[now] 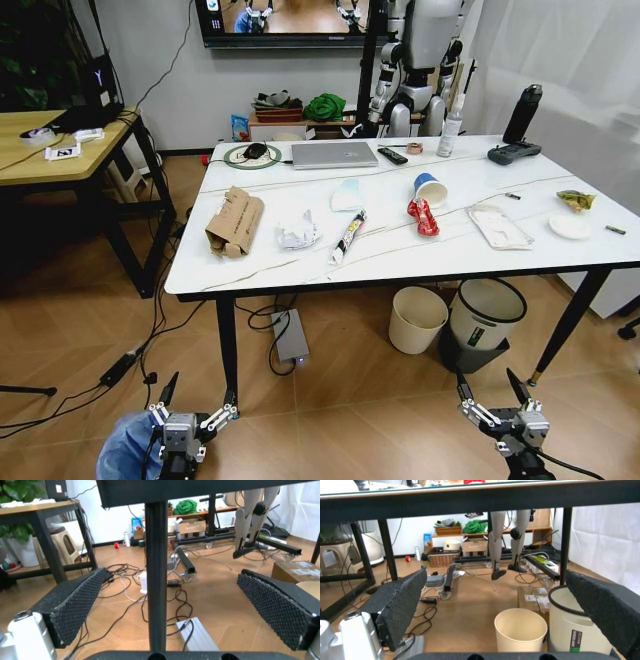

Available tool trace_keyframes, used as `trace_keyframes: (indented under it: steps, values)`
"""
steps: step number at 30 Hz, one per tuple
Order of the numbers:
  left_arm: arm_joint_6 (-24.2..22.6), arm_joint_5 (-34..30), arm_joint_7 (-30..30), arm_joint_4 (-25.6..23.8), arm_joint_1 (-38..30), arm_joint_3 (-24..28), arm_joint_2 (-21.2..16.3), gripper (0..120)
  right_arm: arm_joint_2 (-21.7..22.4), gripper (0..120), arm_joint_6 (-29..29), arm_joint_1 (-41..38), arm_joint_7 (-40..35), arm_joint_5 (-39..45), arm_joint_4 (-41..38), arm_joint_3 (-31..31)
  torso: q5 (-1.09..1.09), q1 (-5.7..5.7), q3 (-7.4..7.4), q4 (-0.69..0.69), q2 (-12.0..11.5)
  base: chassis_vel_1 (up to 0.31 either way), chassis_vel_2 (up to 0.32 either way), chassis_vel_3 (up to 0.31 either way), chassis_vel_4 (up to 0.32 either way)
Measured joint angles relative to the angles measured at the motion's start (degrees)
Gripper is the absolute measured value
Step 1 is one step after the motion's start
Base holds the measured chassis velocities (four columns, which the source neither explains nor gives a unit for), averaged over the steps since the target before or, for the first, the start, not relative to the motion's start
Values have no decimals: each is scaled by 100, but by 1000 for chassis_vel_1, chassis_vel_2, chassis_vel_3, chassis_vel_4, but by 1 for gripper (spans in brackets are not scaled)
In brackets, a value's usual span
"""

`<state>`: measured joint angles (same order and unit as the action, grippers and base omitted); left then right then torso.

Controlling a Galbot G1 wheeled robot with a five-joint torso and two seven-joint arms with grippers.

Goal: Pick up the trash bin and place the trash from the table into it.

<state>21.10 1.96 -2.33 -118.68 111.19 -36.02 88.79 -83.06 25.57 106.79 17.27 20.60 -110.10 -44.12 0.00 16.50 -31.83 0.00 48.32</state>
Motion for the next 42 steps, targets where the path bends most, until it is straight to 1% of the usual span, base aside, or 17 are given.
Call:
trace_keyframes:
  steps: [9, 12, 14, 16, 19, 26, 31, 38, 42]
  values:
    - [5, 0, 0, 0, 7, 1, 0, 100, -14, 100, 18, 11, 4, -28, 0, 15, 0, -98, 140, 0, -237, 0, 0, 0, 0]
    - [3, 0, -2, 1, 9, 2, -1, 100, -14, 100, 20, 10, 5, -29, 0, 15, 0, -116, 166, 0, -280, 0, 0, 0, 0]
    - [-5, 1, -8, 1, 11, 7, -2, 100, -14, 100, 21, 11, 6, -29, 0, 15, 0, -158, 220, 0, -378, 0, 0, 0, 0]
    - [-6, 1, -9, 2, 11, 8, -2, 100, -14, 100, 22, 11, 6, -29, 0, 15, 0, -167, 230, 0, -397, 0, 0, 0, 0]
    - [-15, 2, -16, 19, 6, 8, -2, 100, -13, 100, 22, 10, 8, -29, 0, 16, 0, -212, 287, 0, -500, 0, 0, 0, 0]
    - [-9, 37, -18, 36, -16, 5, 0, 100, -10, 100, 19, 5, 10, -28, -1, 16, 0, -270, 375, 0, -646, 0, 0, 0, 0]
    - [33, 72, -19, 64, -36, 0, 10, 100, -10, 100, 14, -7, 10, -26, 0, 18, 0, -334, 472, 0, -806, 0, 0, 0, 0]
    - [45, 80, -19, 73, -41, -5, 18, 100, -18, 100, 14, -19, 10, -25, 38, 22, 0, -394, 551, 0, -946, 0, 0, 0, 0]
    - [64, 82, -18, 95, -29, 2, 20, 100, -34, 100, 25, -26, 9, -42, 71, 29, 0, -439, 624, 0, -1063, 0, 0, 0, 0]
